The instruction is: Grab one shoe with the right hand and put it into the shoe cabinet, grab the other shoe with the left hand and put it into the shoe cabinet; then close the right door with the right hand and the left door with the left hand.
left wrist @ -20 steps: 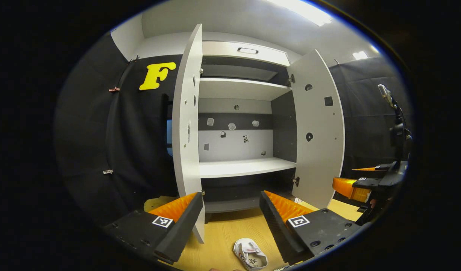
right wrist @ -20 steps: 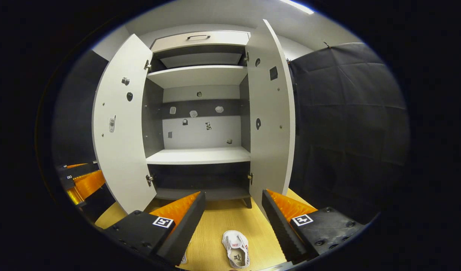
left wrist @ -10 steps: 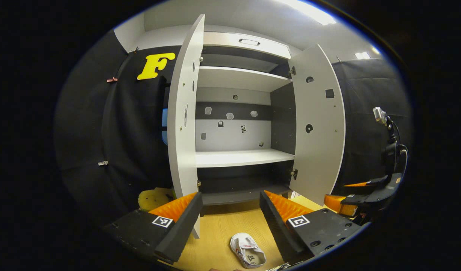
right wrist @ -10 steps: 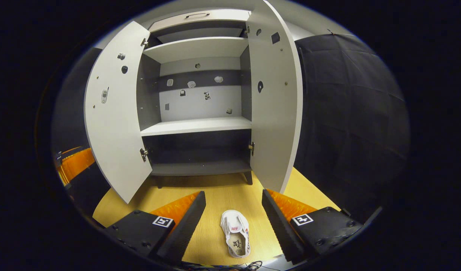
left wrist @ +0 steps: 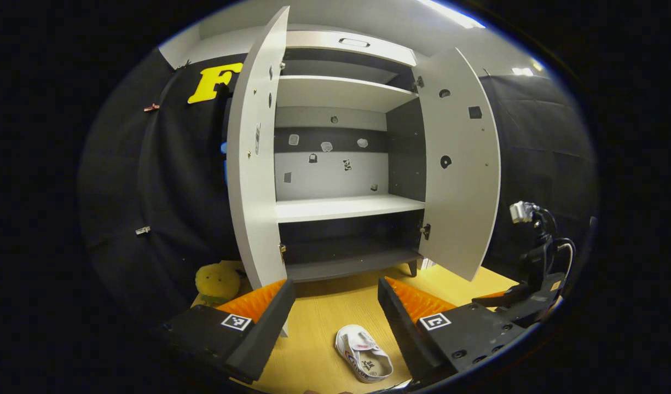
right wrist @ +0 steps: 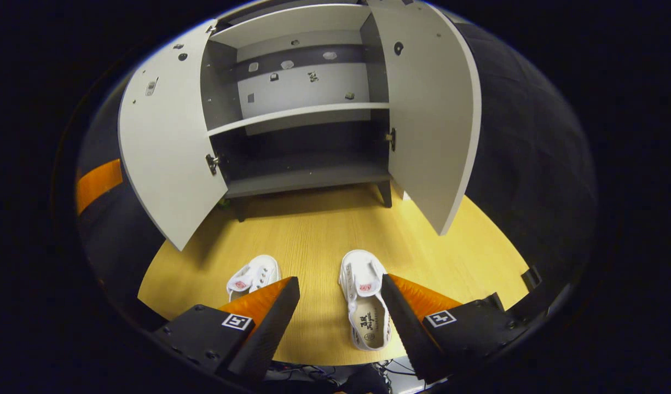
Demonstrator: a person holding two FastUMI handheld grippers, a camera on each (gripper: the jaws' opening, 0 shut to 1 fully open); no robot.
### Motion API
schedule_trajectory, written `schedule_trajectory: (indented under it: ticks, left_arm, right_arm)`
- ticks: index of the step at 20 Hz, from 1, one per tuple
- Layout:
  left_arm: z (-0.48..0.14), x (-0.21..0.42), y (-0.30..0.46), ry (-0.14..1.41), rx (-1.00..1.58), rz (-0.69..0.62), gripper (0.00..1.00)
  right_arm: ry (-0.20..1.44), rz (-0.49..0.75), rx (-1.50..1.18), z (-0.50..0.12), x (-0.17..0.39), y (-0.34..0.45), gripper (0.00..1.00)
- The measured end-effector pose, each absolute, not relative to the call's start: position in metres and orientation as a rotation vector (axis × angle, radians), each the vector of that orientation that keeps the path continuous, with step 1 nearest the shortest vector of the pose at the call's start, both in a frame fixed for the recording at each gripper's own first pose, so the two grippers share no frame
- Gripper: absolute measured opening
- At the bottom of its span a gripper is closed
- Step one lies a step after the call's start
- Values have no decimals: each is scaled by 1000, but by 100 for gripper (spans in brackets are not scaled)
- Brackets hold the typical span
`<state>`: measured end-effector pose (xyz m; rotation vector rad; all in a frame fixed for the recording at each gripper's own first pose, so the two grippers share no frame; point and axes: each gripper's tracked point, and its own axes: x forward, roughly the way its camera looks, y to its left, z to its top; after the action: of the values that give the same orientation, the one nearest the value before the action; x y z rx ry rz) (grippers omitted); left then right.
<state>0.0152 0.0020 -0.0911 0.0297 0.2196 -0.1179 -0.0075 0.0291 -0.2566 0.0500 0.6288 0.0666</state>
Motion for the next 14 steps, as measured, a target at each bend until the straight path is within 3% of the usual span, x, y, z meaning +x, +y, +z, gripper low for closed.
schedule_trajectory:
  ticks: [7,14]
  left_arm:
    - [-104,12,8,265,40,-101,95]
    - [-124,7,21,339,9,-47,95]
  right_arm:
    - [814,92,105,-336,-19,41,99]
    - [831,32,54,-377,9,26,99]
